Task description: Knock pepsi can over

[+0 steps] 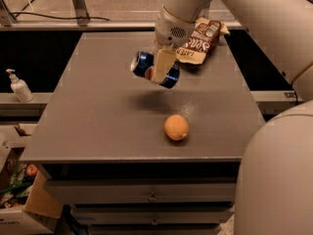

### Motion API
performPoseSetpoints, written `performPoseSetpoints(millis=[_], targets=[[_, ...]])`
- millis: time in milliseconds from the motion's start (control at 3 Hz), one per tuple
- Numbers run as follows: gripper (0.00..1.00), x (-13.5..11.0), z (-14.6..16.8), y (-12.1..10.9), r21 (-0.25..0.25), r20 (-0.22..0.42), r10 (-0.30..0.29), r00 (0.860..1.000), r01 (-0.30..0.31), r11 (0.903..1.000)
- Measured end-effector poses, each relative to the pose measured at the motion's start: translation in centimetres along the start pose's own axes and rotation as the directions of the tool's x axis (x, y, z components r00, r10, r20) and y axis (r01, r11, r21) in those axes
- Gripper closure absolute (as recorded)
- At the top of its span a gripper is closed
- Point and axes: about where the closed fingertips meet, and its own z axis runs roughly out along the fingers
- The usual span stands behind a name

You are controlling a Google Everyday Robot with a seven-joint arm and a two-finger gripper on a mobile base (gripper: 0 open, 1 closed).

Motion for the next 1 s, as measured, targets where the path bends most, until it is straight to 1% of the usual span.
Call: performPoseSetpoints(millis=[333,667,1000], targets=[[1.00,0.8,0.5,-0.3,-0.015,-0.066,-0.016,0.998,0.015,0.9998],[1.00,0.7,1.4,-0.5,-0.034,-0.121,-0.047,0.992,0.043,0.9985],[0.83,0.1,2.3,-0.6,-0.035,-0.126,-0.052,0.991,0.048,0.9983]])
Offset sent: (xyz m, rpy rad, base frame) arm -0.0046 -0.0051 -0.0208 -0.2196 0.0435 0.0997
